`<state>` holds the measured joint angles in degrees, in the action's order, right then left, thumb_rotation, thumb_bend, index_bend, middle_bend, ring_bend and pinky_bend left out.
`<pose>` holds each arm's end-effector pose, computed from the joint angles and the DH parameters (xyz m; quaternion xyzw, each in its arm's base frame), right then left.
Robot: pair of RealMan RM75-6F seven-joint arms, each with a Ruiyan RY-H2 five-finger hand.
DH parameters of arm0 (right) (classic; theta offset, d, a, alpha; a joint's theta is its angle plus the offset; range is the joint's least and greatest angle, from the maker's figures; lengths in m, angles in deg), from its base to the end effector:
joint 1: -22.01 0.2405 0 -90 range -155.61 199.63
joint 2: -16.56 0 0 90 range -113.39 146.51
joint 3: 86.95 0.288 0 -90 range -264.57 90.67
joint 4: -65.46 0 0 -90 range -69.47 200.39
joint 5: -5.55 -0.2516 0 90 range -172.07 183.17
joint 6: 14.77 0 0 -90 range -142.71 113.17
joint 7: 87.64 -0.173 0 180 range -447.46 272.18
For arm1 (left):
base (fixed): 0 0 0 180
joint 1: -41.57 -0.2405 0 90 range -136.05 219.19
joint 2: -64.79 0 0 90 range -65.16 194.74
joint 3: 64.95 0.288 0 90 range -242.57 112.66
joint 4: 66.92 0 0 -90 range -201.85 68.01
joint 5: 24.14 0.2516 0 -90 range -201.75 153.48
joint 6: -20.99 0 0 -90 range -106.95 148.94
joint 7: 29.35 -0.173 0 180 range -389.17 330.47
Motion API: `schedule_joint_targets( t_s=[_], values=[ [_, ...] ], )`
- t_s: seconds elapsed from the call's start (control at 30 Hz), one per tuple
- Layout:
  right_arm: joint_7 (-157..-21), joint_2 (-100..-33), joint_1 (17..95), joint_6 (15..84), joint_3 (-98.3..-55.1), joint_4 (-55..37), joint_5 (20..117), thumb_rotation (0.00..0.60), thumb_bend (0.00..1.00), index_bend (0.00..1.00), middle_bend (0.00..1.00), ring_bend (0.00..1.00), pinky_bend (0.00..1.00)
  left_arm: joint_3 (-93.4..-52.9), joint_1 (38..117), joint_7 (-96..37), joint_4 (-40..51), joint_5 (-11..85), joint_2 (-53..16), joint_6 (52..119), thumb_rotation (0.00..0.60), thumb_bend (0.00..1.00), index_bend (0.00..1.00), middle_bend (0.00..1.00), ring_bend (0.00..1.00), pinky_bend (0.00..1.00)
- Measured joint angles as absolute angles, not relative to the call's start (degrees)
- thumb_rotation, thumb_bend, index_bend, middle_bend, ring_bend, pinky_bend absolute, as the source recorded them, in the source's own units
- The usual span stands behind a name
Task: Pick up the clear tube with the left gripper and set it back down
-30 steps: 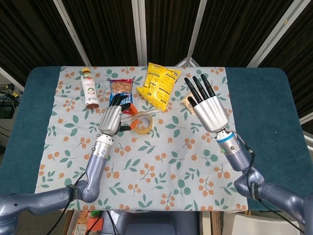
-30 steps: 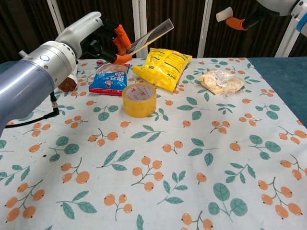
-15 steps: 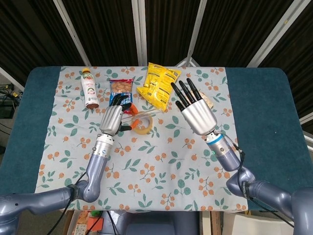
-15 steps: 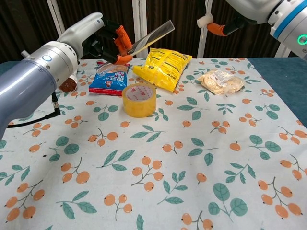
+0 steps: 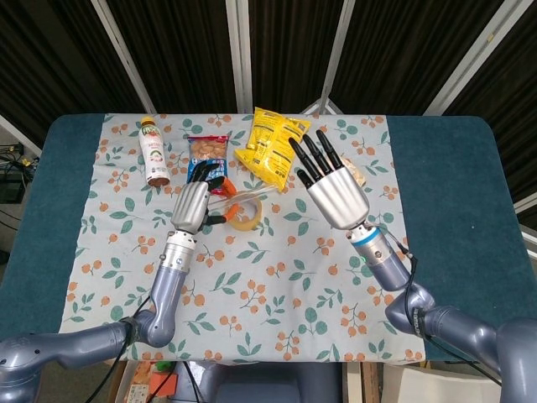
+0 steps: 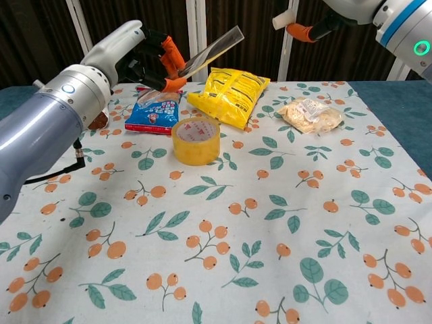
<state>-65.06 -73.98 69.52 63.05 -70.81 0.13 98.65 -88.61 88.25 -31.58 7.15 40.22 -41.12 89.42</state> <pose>-0.0948 -0.4529 0.0285 0.6834 0.0108 0.5095 0.5227 -0.0737 0.4379 -0.0747 -0.5406 -0.4690 -0.5897 0.3744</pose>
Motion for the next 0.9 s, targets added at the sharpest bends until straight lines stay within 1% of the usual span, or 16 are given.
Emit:
schedule_joint_targets(
  t_s=[0.7, 0.9],
  values=[
    [-64.32, -76.07, 71.68, 62.78, -71.10, 1.01, 98.03, 0.600, 0.44, 0.61, 0.09, 0.00, 0.00, -89.92, 88.70, -33.58, 8.87, 38.54, -41.68, 89.42, 0.600, 0.57, 0.72, 0.55, 0.14, 0.00],
    [-64.11, -76.39, 72.10, 62.79, -71.19, 1.22, 97.89, 0.600, 0.44, 0.61, 0.09, 0.00, 0.00, -89.76, 88.54, -34.07, 9.85, 38.34, -41.82, 89.60, 0.600, 0.57, 0.72, 0.55, 0.14, 0.00]
  ],
)
